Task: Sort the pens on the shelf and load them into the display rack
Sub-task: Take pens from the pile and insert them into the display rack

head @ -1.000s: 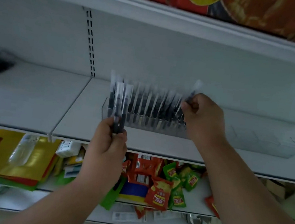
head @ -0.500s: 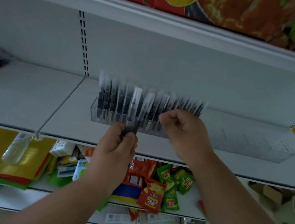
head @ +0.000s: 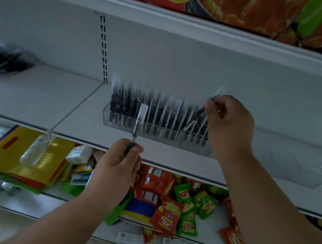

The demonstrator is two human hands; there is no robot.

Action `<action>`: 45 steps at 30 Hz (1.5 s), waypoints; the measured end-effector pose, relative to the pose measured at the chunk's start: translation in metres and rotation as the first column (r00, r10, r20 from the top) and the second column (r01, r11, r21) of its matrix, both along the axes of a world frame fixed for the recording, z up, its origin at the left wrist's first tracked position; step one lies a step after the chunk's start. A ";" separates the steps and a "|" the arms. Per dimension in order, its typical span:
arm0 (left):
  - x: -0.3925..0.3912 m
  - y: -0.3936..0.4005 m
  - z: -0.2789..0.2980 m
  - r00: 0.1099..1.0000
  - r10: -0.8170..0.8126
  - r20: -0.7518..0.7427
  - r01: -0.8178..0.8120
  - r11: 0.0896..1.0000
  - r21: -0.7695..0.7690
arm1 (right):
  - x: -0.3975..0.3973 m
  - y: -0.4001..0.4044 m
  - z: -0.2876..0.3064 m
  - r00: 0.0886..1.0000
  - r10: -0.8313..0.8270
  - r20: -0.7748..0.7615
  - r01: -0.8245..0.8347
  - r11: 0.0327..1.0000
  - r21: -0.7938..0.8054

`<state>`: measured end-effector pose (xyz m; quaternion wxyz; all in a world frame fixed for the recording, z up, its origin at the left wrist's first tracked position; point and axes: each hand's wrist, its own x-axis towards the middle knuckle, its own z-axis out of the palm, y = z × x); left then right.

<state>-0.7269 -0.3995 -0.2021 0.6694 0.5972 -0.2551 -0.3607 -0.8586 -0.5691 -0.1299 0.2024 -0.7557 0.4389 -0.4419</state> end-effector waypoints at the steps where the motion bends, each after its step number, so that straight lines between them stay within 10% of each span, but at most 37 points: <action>1: -0.001 0.001 0.001 1.000 -0.004 0.000 0.004 1.000 -0.006 | 0.003 0.000 -0.005 1.000 0.012 -0.028 -0.013 1.000 -0.018; 9: -0.002 0.003 -0.003 1.000 0.003 -0.011 -0.003 1.000 -0.015 | 0.012 -0.003 -0.011 0.975 -0.030 -0.221 -0.015 0.980 -0.196; 15: -0.005 -0.005 -0.010 0.998 -0.040 0.053 0.039 0.999 0.012 | 0.016 -0.002 -0.030 0.887 0.007 -0.462 -0.018 1.000 -0.019; 23: -0.009 -0.026 -0.011 0.961 -0.092 0.260 0.085 0.996 0.041 | 0.003 0.021 -0.021 0.972 0.186 -0.142 -0.152 0.963 0.222; 29: -0.025 -0.045 -0.004 0.807 -0.238 0.540 0.211 0.971 0.113 | -0.004 0.030 -0.013 0.957 0.275 0.097 -0.291 0.880 0.375; 37: -0.006 -0.051 -0.002 0.597 -0.164 0.785 0.067 0.986 0.155 | -0.025 0.011 0.001 0.934 0.108 0.340 -0.183 0.963 0.199; 42: 0.010 -0.063 -0.013 0.166 -0.058 0.984 -0.054 0.996 0.067 | -0.022 0.005 0.001 0.966 0.068 0.247 -0.076 0.997 0.021; 45: 0.014 -0.066 -0.017 0.073 -0.147 0.986 -0.064 0.986 0.152 | -0.018 -0.001 -0.001 0.986 0.082 0.146 -0.083 0.997 0.001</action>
